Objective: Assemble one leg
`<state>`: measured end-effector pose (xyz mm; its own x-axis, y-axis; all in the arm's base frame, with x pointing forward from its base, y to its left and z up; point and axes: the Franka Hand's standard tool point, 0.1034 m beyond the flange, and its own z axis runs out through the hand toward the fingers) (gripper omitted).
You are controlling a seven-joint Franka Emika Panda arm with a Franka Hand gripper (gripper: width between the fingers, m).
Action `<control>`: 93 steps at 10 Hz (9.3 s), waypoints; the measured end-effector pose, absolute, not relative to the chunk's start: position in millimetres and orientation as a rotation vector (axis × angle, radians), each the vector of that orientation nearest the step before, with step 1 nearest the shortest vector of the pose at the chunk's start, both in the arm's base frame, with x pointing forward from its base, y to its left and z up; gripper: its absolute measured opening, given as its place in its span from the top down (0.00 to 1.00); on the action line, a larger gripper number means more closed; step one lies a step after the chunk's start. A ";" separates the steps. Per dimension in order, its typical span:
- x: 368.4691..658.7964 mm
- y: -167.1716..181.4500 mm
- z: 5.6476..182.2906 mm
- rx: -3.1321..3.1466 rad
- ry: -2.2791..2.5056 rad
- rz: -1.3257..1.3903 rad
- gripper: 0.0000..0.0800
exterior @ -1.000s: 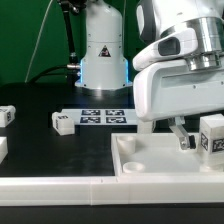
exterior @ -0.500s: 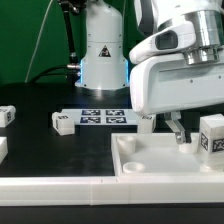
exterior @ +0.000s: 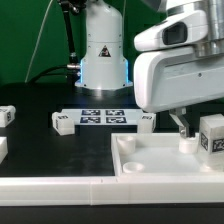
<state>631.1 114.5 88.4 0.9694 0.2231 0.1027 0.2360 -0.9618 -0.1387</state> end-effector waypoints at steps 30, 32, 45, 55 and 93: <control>631.8 110.9 89.1 -2.216 2.122 0.181 0.63; 631.3 112.3 88.8 -2.218 2.113 0.192 0.47; 630.6 114.1 83.9 -2.988 0.390 0.093 0.19; 630.4 113.9 83.3 -3.008 -0.022 0.067 0.64; 630.2 111.7 82.2 -3.053 0.245 0.064 0.22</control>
Offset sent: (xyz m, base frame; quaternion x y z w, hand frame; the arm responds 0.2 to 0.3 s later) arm 0.0067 -0.0148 0.0021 -0.0239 -0.0642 -0.0164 0.9975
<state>630.2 111.7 82.2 0.9863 -0.1578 -0.0477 -0.1610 -0.9841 -0.0744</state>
